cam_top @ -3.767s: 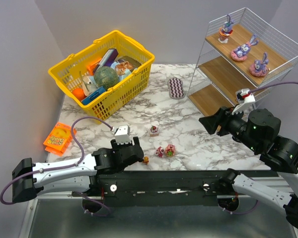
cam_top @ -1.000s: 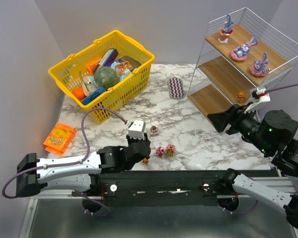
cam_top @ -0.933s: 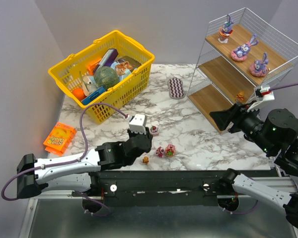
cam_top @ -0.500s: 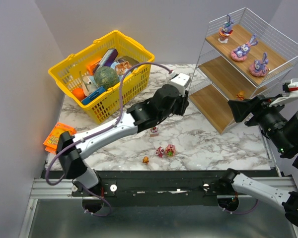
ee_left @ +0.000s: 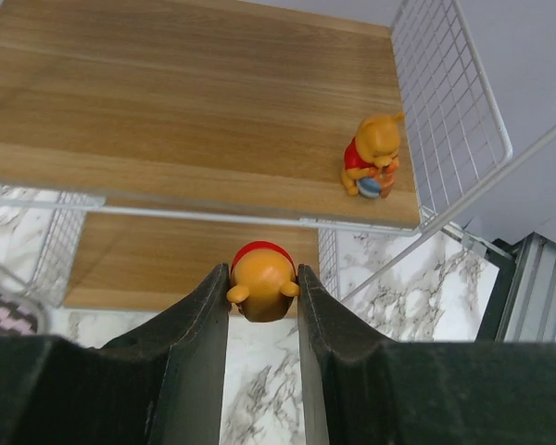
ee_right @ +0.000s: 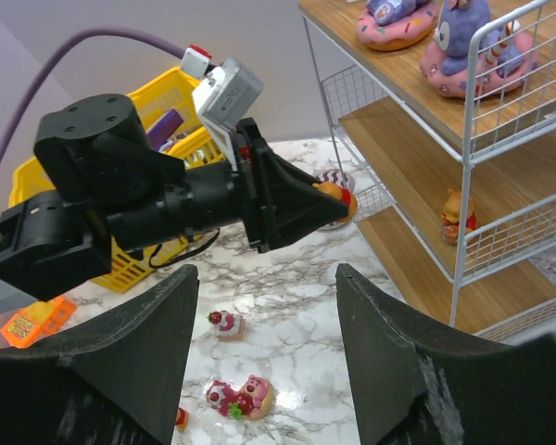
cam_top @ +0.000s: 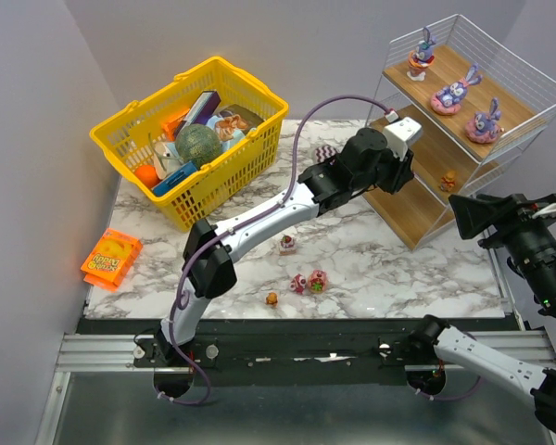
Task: Place and organize the plastic toys onto the shelf
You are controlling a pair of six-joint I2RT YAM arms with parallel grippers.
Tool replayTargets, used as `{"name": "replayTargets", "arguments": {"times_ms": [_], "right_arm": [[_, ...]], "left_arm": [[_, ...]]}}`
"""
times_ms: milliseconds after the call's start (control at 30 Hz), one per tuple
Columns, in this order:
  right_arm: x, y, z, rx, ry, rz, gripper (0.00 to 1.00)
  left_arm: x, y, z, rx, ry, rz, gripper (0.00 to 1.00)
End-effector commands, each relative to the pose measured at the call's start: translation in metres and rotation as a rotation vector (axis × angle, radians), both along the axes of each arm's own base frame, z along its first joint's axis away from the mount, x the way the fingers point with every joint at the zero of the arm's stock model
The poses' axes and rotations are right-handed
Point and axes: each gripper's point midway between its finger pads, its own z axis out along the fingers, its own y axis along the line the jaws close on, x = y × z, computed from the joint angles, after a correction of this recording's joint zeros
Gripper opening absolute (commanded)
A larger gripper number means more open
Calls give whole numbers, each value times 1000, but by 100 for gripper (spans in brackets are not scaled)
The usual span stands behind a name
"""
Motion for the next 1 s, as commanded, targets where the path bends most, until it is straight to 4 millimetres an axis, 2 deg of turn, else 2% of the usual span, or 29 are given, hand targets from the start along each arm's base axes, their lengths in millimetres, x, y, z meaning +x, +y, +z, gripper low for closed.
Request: {"name": "replayTargets", "arguments": {"times_ms": [0, 33, 67, 167, 500, 733, 933, 967], "right_arm": [[-4, -14, -8, -1, 18, -50, 69], [-5, -15, -9, 3, 21, -53, 69], [-6, -16, -10, -1, 28, -55, 69], [-9, -20, -13, 5, 33, -60, 69], [-15, -24, -18, 30, 47, -59, 69], [-18, -30, -18, 37, 42, -75, 69], [-18, -32, -20, 37, 44, -86, 69], [-17, -32, -21, 36, 46, -87, 69]], "left_arm": [[3, -22, 18, -72, -70, -68, 3], [5, -27, 8, -57, -72, -70, 3], [7, -28, 12, -63, -81, -67, 3], [14, -31, 2, -50, -92, -48, 3], [30, -38, 5, -72, -198, -13, 4], [41, -43, -25, -23, -203, 11, 4], [46, -44, -34, -9, -205, 26, 6], [49, -45, -31, -25, -217, 31, 7]]}}
